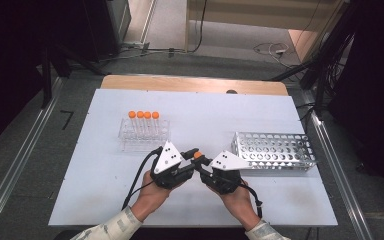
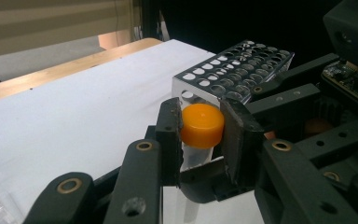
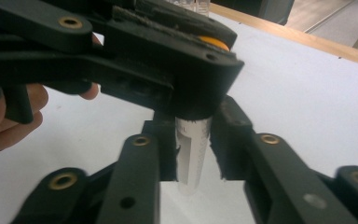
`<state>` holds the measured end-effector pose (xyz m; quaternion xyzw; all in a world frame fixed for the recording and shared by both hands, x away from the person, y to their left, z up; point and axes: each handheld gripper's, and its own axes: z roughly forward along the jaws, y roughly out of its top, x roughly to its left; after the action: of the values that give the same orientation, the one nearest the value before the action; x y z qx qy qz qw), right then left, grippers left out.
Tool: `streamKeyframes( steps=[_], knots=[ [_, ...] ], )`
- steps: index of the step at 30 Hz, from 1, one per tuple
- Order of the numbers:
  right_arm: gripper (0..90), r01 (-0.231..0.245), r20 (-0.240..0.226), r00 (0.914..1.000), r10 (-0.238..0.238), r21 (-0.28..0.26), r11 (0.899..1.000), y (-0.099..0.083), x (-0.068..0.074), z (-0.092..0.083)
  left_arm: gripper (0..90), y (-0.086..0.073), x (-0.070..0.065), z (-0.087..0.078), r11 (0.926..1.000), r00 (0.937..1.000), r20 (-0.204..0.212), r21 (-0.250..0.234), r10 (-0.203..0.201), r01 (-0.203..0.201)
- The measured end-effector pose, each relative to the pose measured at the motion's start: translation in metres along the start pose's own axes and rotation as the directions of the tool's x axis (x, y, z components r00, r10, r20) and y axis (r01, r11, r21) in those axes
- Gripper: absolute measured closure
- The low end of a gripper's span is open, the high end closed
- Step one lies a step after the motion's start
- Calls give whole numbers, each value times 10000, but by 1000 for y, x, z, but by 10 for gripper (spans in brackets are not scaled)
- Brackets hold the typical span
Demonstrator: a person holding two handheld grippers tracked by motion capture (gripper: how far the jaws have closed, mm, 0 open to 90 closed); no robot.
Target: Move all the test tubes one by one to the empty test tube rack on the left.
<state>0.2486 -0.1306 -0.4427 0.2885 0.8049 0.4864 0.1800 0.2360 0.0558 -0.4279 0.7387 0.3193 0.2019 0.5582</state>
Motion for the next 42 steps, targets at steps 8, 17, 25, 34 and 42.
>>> streamKeyframes(
  steps=[8,17,25,34,42],
  knots=[
    [441,-212,234,9995,207,223,9995,-3,-15,-13,698,8,25,-24,9973,9966,-528,-406,-640,619],
    [362,-809,909,9926,809,-31,9967,-12,-47,-49,697,20,58,-61,9883,9802,-1489,-984,-1306,1167],
    [316,-1362,1689,9761,1368,-151,9906,-24,-73,-72,697,26,88,-85,9787,9504,-2513,-1376,-1832,1522],
    [314,-1663,2154,9619,1686,-291,9857,-35,-86,-90,698,25,112,-92,9801,9122,-3648,-1336,-1864,1469],
    [314,-1732,2274,9578,1757,-308,9844,-37,-89,-92,697,27,139,-94,9832,8580,-4834,-1342,-1738,1235]
  ],
)
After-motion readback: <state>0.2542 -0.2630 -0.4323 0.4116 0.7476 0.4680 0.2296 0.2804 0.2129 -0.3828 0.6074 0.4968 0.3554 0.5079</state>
